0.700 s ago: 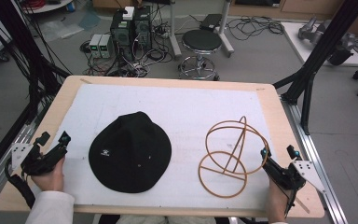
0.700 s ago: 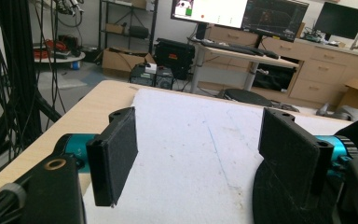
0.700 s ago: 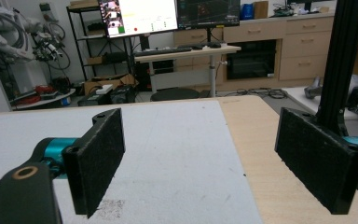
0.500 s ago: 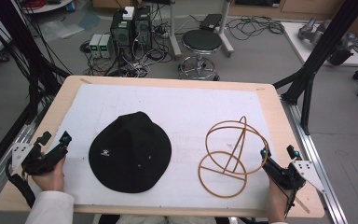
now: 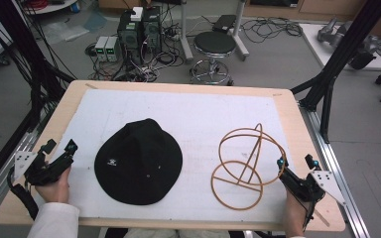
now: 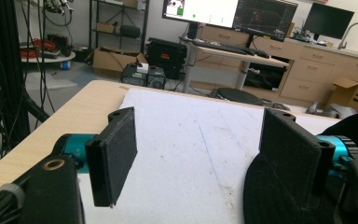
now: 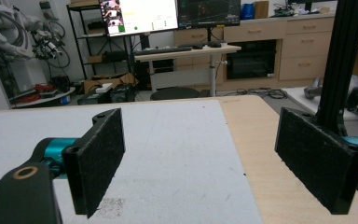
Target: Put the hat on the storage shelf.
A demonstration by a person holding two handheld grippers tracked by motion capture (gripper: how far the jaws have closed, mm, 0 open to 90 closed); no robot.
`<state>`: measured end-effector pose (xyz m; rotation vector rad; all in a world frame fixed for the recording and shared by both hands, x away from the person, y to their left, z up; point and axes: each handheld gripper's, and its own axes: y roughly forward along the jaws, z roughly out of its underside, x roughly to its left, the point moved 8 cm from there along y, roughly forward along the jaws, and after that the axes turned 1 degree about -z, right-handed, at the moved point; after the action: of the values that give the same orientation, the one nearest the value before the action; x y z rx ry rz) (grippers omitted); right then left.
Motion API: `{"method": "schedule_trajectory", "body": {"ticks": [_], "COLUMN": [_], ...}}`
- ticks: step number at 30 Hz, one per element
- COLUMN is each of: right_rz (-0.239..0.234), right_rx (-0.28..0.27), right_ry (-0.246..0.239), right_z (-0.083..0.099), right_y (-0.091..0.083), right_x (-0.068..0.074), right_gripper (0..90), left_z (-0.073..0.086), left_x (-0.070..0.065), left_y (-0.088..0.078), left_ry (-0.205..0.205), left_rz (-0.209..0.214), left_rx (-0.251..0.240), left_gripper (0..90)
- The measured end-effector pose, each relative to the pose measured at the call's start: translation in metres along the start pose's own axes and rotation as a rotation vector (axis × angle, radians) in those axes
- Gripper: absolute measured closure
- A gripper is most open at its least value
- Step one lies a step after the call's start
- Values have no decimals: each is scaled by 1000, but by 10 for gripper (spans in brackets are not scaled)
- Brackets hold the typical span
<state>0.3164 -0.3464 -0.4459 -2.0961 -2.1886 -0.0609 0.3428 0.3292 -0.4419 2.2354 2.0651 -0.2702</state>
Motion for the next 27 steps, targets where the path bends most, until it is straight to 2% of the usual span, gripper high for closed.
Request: {"method": "schedule_trajectory", "body": {"ticks": [12,14,16,17,18,21,22,23,27], "right_rz": [-7,-8,-8,-10,-11,-12,-13,-14,-19], "right_rx": [8,5,3,7,3,1,-1,0,5], "right_ry": [2,0,1,12,1,7,5,4,2], "right_z": [1,0,0,1,0,0,0,0,0], "right_y": [0,0,0,0,0,1,1,1,1], "right_x": [1,1,1,1,0,1,1,0,0], "right_gripper": [151,151,151,151,151,151,151,151,151], "left_z": [-1,-4,-5,-10,-12,-18,-18,-21,-22], "left_x": [-1,-6,-8,-13,-16,-23,-23,-29,-37], "left_y": [-1,-1,-1,-1,-2,-3,-3,-4,-3], "left_ry": [-12,-5,2,19,22,35,35,46,48], "left_rz": [13,37,43,63,77,112,112,143,199], "left_rx": [-4,-10,-12,-19,-25,-36,-36,-37,-21], "left_gripper": [277,277,277,276,276,277,277,277,304]}}
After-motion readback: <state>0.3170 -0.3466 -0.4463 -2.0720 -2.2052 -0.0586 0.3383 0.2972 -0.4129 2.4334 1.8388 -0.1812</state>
